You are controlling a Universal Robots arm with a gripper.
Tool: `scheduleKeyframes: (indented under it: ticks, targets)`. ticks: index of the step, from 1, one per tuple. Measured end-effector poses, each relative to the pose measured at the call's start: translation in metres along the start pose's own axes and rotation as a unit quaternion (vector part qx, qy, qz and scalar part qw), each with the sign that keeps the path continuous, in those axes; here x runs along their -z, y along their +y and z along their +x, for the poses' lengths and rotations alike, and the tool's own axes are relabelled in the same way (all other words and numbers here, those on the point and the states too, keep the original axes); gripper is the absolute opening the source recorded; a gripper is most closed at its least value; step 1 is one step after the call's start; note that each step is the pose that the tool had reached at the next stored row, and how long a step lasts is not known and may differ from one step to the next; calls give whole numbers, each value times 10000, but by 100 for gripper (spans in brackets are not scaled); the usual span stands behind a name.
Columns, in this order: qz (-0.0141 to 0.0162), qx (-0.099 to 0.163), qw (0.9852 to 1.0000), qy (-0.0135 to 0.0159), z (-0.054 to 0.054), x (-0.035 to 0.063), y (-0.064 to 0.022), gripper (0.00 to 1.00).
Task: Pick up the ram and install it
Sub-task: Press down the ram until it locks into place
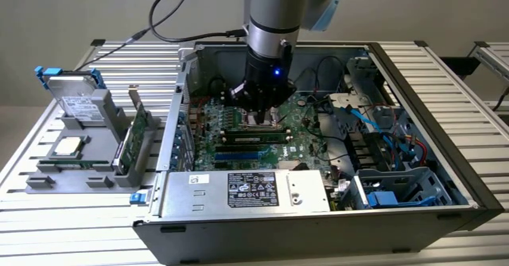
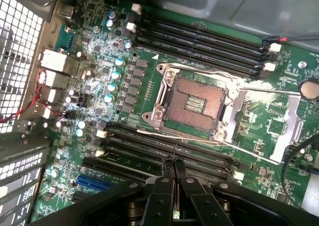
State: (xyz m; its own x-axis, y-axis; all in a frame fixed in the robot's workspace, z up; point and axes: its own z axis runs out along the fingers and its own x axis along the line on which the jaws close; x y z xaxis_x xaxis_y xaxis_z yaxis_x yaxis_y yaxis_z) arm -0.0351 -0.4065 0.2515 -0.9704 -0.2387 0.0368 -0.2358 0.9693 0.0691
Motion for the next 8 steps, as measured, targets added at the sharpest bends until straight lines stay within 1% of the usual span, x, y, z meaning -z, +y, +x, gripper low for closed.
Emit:
scheduleKeyframes:
  ticks: [4,8]
  targets:
    - [-9,-239,9997,-14,1,28,2,10]
    - [-15,-460,9989,-26,2,40,3,10]
